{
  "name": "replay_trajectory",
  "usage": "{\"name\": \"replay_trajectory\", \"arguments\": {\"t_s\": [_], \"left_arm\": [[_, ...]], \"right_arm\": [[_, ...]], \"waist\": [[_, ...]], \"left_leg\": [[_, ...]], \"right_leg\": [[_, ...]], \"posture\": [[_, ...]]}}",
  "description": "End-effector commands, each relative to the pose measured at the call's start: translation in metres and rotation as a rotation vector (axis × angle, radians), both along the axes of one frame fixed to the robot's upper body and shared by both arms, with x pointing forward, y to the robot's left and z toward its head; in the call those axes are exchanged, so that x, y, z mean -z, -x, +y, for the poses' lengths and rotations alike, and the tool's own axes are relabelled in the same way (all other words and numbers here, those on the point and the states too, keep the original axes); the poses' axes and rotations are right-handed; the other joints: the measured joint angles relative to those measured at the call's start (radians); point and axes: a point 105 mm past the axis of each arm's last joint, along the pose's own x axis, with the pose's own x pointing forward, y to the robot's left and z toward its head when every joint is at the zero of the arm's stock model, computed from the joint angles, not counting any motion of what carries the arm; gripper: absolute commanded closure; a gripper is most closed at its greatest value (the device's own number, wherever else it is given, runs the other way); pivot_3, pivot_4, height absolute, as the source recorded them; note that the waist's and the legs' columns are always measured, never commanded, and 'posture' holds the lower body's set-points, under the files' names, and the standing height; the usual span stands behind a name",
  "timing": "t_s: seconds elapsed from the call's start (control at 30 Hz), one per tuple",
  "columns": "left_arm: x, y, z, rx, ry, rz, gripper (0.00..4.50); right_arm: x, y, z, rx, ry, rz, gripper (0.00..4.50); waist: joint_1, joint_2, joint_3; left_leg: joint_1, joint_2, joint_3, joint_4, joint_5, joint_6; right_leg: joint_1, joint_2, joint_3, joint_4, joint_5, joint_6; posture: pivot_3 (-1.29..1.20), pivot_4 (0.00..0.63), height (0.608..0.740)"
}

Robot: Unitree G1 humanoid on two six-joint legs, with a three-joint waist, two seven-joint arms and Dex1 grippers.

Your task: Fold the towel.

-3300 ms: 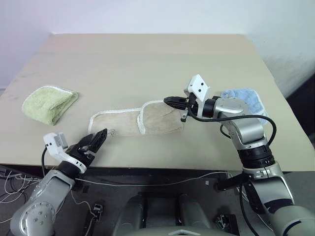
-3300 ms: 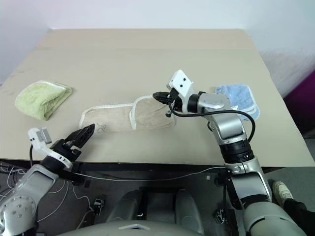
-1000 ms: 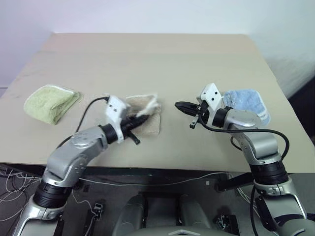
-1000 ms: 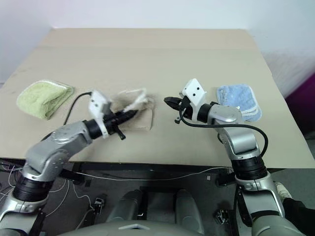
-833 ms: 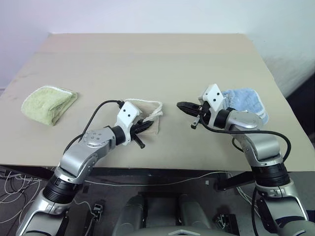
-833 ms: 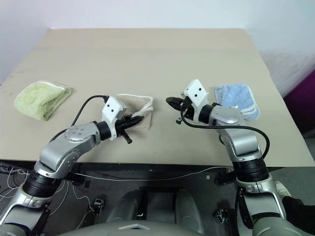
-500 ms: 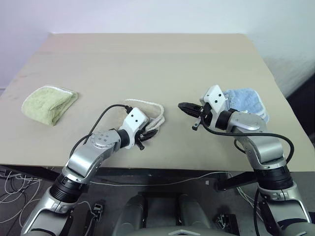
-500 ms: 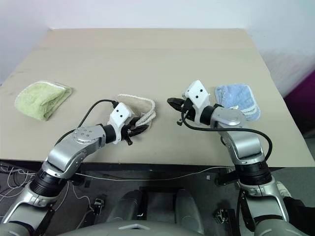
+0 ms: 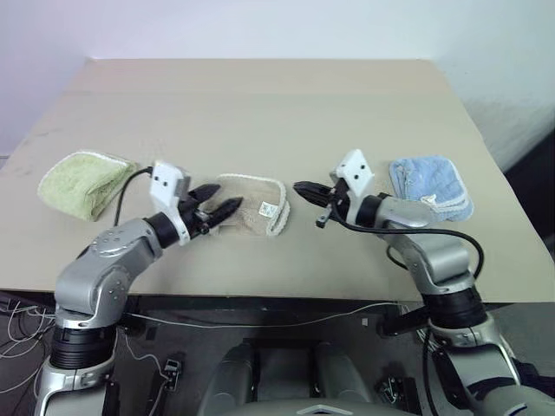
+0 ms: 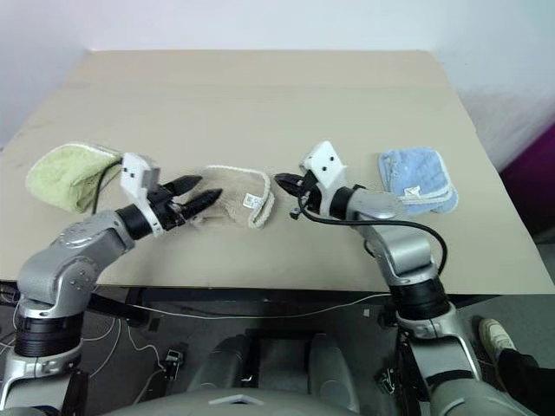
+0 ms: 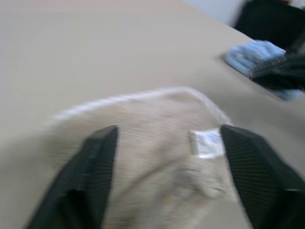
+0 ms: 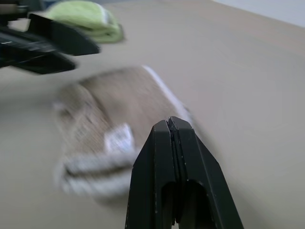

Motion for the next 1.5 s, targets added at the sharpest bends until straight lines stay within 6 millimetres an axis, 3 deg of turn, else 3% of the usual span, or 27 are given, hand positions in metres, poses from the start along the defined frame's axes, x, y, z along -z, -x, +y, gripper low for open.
{"name": "replay_trajectory", "arguments": {"t_s": [0.03,0.1,0.23,0.37,0.47,0.57,0.7,0.83,0.9,1.03,1.2,1.37,1.5], "left_arm": [[-0.019,-0.012,0.011,-0.045,-0.063,-0.136,2.43],[-0.017,-0.019,0.014,-0.063,-0.129,-0.169,3.14],[0.012,-0.029,0.000,0.023,-0.249,-0.126,4.45],[0.042,-0.026,-0.006,0.113,-0.322,-0.071,4.45],[0.069,-0.025,0.000,0.125,-0.436,-0.024,4.45],[0.086,-0.025,0.008,0.110,-0.499,-0.001,4.45],[0.078,-0.027,0.012,0.062,-0.428,-0.043,4.45],[0.035,-0.033,0.021,-0.059,-0.131,-0.124,4.45],[0.024,-0.030,0.027,-0.082,-0.058,-0.140,4.45],[0.002,-0.017,0.057,-0.157,0.048,-0.168,4.50],[0.014,-0.009,0.084,-0.230,-0.055,-0.129,4.50],[0.025,-0.002,0.090,-0.220,-0.128,-0.097,4.50],[0.035,0.011,0.085,-0.151,-0.179,-0.069,4.50]], "right_arm": [[-0.011,-0.005,0.016,-0.036,-0.028,-0.031,4.50],[-0.011,-0.008,0.024,-0.050,-0.040,-0.025,4.50],[0.007,-0.019,0.041,-0.046,-0.055,0.050,4.50],[0.035,-0.022,0.048,-0.038,-0.027,0.136,4.50],[0.064,-0.025,0.048,-0.004,0.029,0.201,4.50],[0.077,-0.024,0.045,0.004,0.054,0.209,4.50],[0.073,-0.021,0.037,0.009,0.050,0.150,4.50],[0.046,-0.014,0.024,0.001,-0.042,0.101,4.50],[0.036,-0.010,0.019,-0.007,-0.073,0.102,4.50],[0.020,0.000,-0.003,-0.005,-0.156,0.187,3.60],[0.025,0.000,-0.016,0.030,-0.338,0.502,1.90],[0.032,-0.009,-0.014,0.045,-0.506,0.775,0.15],[0.042,-0.014,-0.007,0.064,-0.516,0.884,0.04]], "waist": [[0.002,0.000,0.000],[0.000,0.000,0.000],[-0.001,0.000,0.000],[-0.004,0.000,0.000],[-0.005,0.000,0.000],[-0.006,0.001,0.000],[-0.006,0.001,-0.001],[-0.005,0.001,-0.001],[-0.005,0.001,-0.001],[-0.006,0.001,-0.001],[-0.004,0.001,-0.001],[-0.004,0.001,-0.001],[-0.005,0.001,0.000]], "left_leg": [[0.000,0.000,0.000,0.000,0.000,0.000],[0.000,-0.001,0.000,0.000,0.000,0.000],[0.000,-0.001,0.000,0.000,0.000,0.000],[-0.001,-0.001,0.000,0.000,0.000,0.000],[-0.001,-0.001,0.000,0.000,0.000,-0.001],[-0.001,-0.001,0.000,-0.001,0.000,-0.001],[0.000,-0.001,0.000,-0.001,0.000,0.000],[0.000,-0.001,0.000,0.000,0.000,0.000],[-0.001,-0.001,0.000,0.001,0.000,0.000],[-0.001,0.000,0.000,0.000,0.000,0.000],[0.000,0.000,0.000,0.000,0.000,0.000],[-0.001,0.000,0.000,0.000,0.000,0.000],[-0.001,0.000,0.001,-0.002,0.000,0.000]], "right_leg": [[0.000,0.000,0.000,0.000,0.000,0.000],[0.000,0.000,0.000,0.000,0.000,0.000],[0.000,0.000,0.000,0.000,0.000,0.000],[-0.002,0.000,0.000,0.000,0.000,0.000],[-0.003,0.000,0.000,0.001,0.000,0.000],[-0.003,0.000,0.000,0.001,0.000,0.000],[-0.001,0.000,0.000,0.002,0.000,0.000],[-0.002,0.000,0.001,0.002,0.000,0.000],[-0.003,-0.001,0.001,0.003,0.000,0.001],[-0.003,-0.001,0.001,0.003,0.000,0.001],[-0.002,-0.001,0.001,0.003,0.000,0.000],[-0.002,-0.002,0.001,0.002,0.000,0.000],[-0.003,-0.002,0.001,0.002,0.000,0.000]], "posture": [[0.00,0.150,0.740],[0.00,0.150,0.740],[0.00,0.150,0.740],[0.00,0.150,0.740],[0.00,0.150,0.740],[0.00,0.150,0.740],[0.00,0.150,0.740],[0.00,0.150,0.740],[0.00,0.150,0.740],[0.00,0.150,0.740],[0.00,0.150,0.740],[0.00,0.150,0.740],[0.00,0.150,0.740]]}}
